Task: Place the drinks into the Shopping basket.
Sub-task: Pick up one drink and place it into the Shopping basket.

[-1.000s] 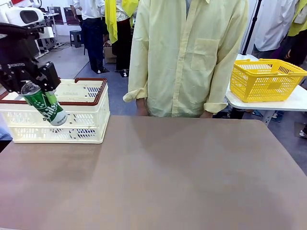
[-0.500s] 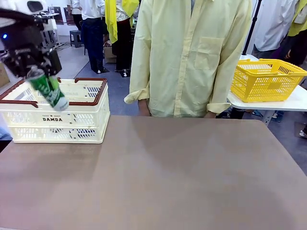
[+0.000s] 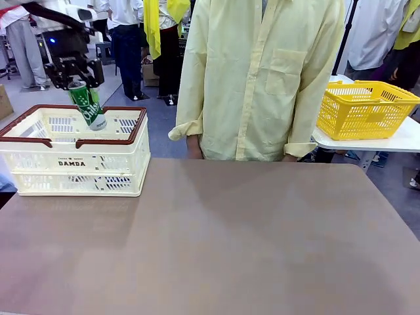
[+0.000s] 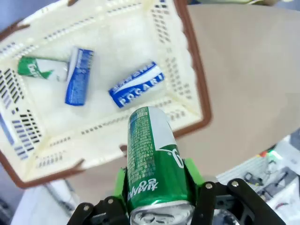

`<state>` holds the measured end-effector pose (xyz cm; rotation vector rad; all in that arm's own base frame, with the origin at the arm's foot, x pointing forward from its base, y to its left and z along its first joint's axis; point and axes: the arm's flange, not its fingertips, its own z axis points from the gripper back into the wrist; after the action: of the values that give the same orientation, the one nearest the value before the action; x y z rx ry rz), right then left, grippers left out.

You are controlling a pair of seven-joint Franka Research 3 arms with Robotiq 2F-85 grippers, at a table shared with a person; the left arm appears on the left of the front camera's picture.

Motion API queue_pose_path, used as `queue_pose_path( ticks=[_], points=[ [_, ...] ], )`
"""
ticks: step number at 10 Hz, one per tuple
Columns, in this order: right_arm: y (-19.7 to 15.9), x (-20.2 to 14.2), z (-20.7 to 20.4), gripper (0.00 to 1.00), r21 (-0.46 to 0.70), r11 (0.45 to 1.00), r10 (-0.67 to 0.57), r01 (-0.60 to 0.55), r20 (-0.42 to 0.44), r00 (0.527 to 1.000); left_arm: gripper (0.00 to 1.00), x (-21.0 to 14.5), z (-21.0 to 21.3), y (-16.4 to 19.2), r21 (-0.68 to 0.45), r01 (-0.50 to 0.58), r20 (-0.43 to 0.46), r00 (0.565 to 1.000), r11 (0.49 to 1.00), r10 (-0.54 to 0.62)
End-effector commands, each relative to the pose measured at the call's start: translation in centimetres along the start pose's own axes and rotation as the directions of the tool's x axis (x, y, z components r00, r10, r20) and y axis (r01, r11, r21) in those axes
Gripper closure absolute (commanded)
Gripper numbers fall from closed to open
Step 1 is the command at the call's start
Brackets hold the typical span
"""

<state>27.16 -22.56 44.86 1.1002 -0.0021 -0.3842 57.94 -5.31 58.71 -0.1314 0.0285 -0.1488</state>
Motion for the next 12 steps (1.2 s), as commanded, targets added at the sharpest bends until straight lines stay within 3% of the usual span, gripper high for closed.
queue_pose_path(
  ticks=[1,5,8,12],
  points=[
    [0.1,-0.2,0.0,0.00,-0.001,1.000,-0.003,0.003,-0.004,1.000,1.00,3.0,-0.8,0.9,0.084,0.040,-0.039,0.999,0.996,-0.037],
    [0.1,-0.2,0.0,0.00,-0.001,1.000,-0.003,0.003,-0.004,1.000,1.00,4.1,-9.6,1.3,0.114,-0.018,-0.003,1.000,0.993,0.019],
    [0.1,-0.2,0.0,0.00,-0.001,1.000,-0.003,0.003,-0.004,1.000,1.00,3.2,-13.3,1.0,0.096,-0.044,0.068,0.997,0.994,0.038],
    [0.1,-0.2,0.0,0.00,-0.001,1.000,-0.003,0.003,-0.004,1.000,1.00,3.2,-15.6,1.2,0.094,-0.048,0.047,0.998,0.994,0.044]
  ],
)
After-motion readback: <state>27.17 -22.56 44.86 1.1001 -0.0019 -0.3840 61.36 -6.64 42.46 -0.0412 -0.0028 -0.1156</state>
